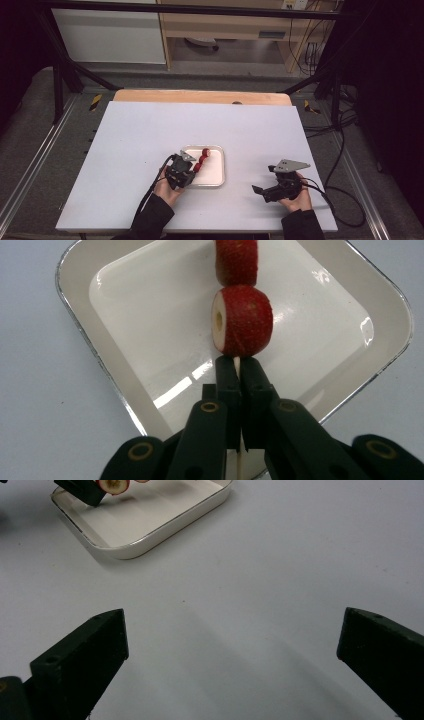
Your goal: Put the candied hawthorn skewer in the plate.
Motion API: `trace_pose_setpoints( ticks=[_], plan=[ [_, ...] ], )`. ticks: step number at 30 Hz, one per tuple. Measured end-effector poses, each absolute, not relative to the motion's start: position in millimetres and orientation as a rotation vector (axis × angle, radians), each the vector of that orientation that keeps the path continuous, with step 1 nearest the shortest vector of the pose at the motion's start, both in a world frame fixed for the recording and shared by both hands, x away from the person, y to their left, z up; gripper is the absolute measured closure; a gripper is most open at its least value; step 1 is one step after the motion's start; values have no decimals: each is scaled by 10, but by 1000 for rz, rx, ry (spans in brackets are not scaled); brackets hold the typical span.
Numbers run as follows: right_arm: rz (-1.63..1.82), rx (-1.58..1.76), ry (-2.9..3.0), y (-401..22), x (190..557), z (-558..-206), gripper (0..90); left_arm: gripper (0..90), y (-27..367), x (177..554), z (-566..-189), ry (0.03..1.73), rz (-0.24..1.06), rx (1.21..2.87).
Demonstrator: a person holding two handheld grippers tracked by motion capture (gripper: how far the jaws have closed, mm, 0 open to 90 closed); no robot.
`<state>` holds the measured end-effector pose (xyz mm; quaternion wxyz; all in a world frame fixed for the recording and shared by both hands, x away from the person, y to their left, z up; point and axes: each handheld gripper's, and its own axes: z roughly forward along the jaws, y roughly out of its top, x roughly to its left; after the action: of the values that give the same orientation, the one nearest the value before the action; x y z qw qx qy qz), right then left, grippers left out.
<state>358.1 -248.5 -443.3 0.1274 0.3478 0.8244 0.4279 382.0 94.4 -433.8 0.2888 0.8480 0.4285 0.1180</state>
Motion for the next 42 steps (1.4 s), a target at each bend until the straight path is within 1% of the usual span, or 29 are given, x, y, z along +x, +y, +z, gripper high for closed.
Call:
trace_pose_setpoints(
  ticks=[7,10,12,16,20,22,24,25,27,28,31,37,42],
  plan=[
    [1310,1028,2389,-2495,3579,-4420,7,872,953,3849,-4333,1134,297,2271],
    [1300,1028,2394,-2496,3578,-4442,7,755,973,3842,-4332,1124,314,2275],
    [1288,1027,2411,-2483,3588,-4463,7,713,983,3827,-4318,1094,332,2296],
    [1284,1027,2404,-2483,3578,-4462,7,578,1105,3748,-4265,1024,372,2285],
    [1298,1042,2390,-2486,3585,-4452,7,457,1292,3722,-4198,1003,330,2255],
    [1294,1042,2389,-2492,3576,-4445,7,413,1403,3691,-4161,978,327,2235],
    [1299,1045,2382,-2493,3584,-4445,7,345,1511,3676,-4139,965,311,2216],
    [1302,1045,2381,-2490,3587,-4447,7,307,1566,3666,-4127,960,322,2212],
    [1292,1045,2386,-2492,3588,-4448,6,208,1669,3606,-4114,958,419,2200],
    [1289,1045,2386,-2494,3587,-4447,6,188,1729,3589,-4108,957,428,2196],
    [1297,1051,2378,-2497,3588,-4440,6,157,1927,3575,-4110,967,378,2156],
    [1286,1065,2375,-2513,3585,-4437,6,77,2328,3498,-4153,989,384,2109],
    [1279,1062,2380,-2516,3590,-4453,5,59,2625,3432,-4273,1030,386,2069]
  ],
)
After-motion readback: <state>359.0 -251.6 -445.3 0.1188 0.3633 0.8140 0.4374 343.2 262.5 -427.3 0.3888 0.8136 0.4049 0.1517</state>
